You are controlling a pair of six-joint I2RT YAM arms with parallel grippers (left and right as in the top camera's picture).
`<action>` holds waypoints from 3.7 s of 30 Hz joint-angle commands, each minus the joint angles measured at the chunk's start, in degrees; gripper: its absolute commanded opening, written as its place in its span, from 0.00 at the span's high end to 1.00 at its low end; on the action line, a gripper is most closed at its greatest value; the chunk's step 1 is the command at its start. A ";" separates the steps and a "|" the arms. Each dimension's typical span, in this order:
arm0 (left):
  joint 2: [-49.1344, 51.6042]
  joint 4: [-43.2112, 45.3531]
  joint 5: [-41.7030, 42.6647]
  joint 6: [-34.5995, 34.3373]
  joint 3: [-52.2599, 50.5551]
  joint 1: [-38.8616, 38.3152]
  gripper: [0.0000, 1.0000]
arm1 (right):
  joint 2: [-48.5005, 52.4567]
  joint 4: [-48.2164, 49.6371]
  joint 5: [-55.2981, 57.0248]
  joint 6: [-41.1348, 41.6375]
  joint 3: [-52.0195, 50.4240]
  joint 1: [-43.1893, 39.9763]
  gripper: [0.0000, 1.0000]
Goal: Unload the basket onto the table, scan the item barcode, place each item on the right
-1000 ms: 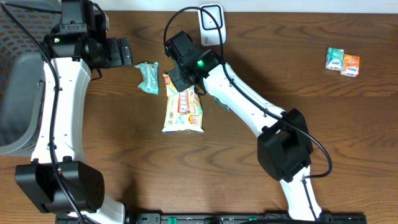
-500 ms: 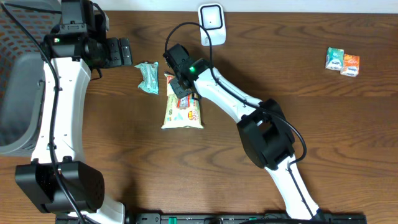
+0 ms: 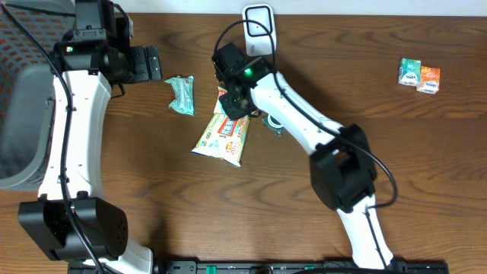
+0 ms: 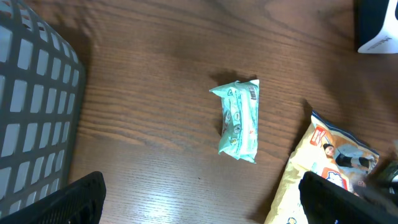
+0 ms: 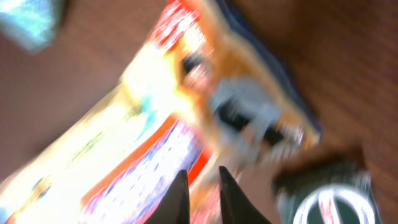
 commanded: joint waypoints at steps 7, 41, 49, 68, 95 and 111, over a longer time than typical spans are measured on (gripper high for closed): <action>-0.13 -0.33 -0.13 0.76 -0.24 -0.13 0.02 | -1.29 -7.54 -8.96 -1.90 -2.93 4.42 0.91; -0.13 -0.35 -0.13 0.76 -0.24 -0.13 0.02 | -0.39 -0.48 -4.20 -0.59 -1.86 -0.92 0.83; -0.13 -0.35 -0.13 0.76 -0.24 -0.13 0.02 | -0.37 14.45 3.17 0.28 -14.56 -1.49 0.86; -0.13 -0.33 -0.13 0.76 -0.24 -0.13 0.02 | -0.48 -0.37 -14.21 -7.78 2.16 -3.17 0.84; -0.13 -0.35 -0.13 0.76 -0.24 -0.13 0.02 | -7.78 -0.94 11.74 1.36 -10.93 2.38 0.90; -0.13 -0.33 -0.13 0.76 -0.24 -0.13 0.02 | -4.76 6.32 -2.97 1.36 -13.05 -6.27 0.75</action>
